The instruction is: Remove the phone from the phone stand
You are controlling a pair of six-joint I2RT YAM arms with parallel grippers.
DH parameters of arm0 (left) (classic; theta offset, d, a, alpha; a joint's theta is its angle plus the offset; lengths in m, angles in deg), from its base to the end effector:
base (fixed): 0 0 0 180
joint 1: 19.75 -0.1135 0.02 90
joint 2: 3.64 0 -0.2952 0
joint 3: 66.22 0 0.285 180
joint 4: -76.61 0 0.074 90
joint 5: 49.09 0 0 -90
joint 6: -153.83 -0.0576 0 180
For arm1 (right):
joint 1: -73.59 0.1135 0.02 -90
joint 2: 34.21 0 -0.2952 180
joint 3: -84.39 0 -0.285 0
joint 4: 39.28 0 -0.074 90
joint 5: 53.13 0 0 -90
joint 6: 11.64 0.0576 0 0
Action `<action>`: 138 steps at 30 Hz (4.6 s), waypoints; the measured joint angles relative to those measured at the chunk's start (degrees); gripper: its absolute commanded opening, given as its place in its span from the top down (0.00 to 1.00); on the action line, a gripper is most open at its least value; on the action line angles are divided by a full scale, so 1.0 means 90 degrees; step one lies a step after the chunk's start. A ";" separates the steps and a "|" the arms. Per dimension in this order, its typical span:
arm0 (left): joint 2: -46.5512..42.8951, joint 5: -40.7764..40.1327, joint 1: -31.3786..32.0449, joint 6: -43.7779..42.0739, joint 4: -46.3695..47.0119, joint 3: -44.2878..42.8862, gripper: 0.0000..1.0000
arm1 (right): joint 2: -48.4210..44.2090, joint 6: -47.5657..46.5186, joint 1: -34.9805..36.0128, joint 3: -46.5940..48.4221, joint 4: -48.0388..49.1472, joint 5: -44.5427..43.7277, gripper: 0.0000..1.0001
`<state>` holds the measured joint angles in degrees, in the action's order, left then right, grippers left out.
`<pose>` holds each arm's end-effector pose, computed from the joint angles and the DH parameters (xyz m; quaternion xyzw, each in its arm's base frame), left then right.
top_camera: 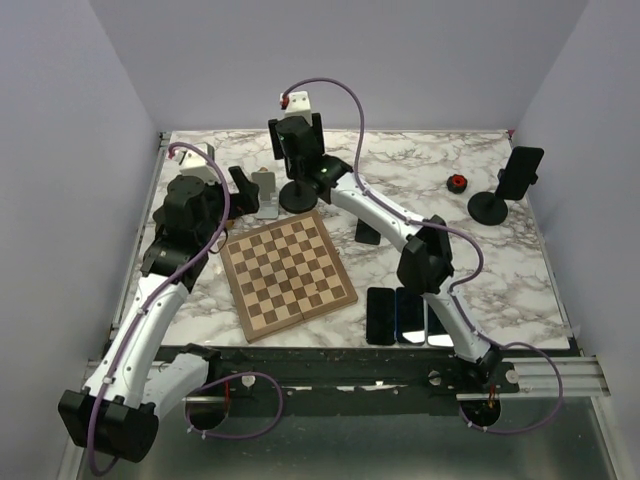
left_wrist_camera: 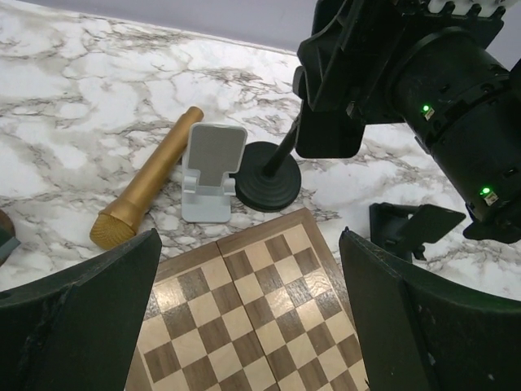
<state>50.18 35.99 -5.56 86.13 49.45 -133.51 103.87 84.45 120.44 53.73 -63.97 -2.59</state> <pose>0.2441 -0.0566 0.3871 -0.0820 0.7818 -0.1612 0.5968 0.4606 0.4378 0.3389 -0.0612 0.7654 0.0227 0.6402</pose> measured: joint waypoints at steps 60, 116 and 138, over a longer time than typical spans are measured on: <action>0.6220 0.5192 -0.0155 0.2249 0.3497 -0.3111 0.59 | -0.1722 0.0396 -0.1620 -0.1523 -0.1501 0.4282 0.99; 0.6025 0.5894 -0.0345 0.2113 0.4255 -0.2506 0.64 | -0.1355 0.0153 -0.2497 -0.1659 -0.0554 0.8017 0.99; 0.6035 0.5622 -0.0129 0.2016 0.4078 -0.2861 0.56 | -0.1353 0.0486 -0.2480 -0.1498 -0.0809 0.7686 0.99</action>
<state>104.50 86.58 -6.71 104.27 86.14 -159.26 91.69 88.82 98.13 40.25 -71.25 66.59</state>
